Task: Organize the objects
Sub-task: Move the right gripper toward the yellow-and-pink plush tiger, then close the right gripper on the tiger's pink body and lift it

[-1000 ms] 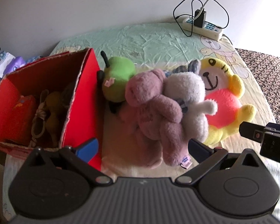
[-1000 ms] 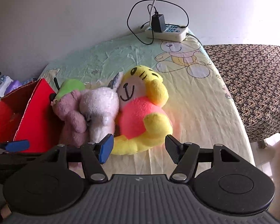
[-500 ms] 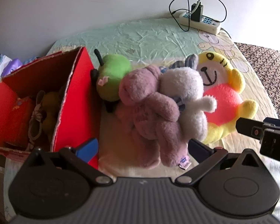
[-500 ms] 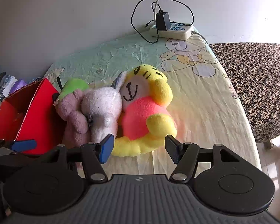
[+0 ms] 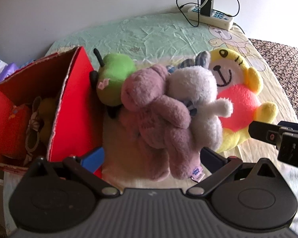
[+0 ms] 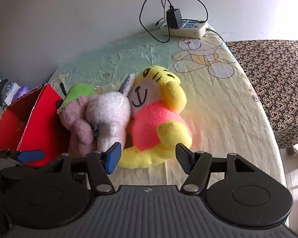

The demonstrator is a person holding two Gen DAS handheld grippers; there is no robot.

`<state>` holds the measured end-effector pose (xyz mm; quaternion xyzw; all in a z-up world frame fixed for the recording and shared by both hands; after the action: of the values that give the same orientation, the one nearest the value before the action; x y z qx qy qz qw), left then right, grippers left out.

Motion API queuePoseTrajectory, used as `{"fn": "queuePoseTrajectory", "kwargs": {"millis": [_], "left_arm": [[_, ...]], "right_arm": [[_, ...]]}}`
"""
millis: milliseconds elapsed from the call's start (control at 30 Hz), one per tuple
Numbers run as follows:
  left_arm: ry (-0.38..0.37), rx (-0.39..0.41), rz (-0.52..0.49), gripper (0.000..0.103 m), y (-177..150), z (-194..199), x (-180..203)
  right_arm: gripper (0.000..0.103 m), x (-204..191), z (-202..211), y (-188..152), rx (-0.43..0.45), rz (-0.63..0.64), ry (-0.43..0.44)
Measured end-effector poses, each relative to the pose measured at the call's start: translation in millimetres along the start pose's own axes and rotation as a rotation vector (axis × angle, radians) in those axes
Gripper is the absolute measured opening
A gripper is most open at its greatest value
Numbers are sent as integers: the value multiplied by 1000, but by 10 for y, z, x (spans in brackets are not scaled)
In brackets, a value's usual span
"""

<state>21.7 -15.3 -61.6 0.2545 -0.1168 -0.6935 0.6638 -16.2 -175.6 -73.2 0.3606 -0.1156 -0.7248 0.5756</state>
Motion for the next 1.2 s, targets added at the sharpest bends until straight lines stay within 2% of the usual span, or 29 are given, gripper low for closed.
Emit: {"fn": "queuePoseTrajectory", "kwargs": {"millis": [233,433,533,700,867,1000,1200], "left_arm": [[-92,40,-23,100,18,105,3],[-246,134,-68,98,89,345,84],[-356,185,-112,98,130,448,224],[-460,191,-199,95,117,378,584],[-470,131,-234,86,121,107,846],[-454,89,-231,83,157,-103,898],[-441,73,-230,73,227,-267,909]], "right_arm": [[55,127,47,26,25,-52,42],[53,348,95,147,81,-94,61],[53,526,42,240,90,-129,81],[53,789,-201,345,62,-178,168],[53,891,-454,393,20,-219,270],[53,935,-628,444,-1,-259,322],[51,970,-849,445,-47,-321,388]]}}
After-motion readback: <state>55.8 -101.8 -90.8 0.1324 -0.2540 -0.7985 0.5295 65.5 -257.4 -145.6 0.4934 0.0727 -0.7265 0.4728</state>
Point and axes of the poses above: each gripper's, at about its wrist camera, not at the fingertips, and z roughly against the way its jaws point, x to its right, y to its top, the point moved 2 cm from there along -z, roughly the way its jaws point, and after that the axes turned 7 degrees about y, right-handed, at the moved point
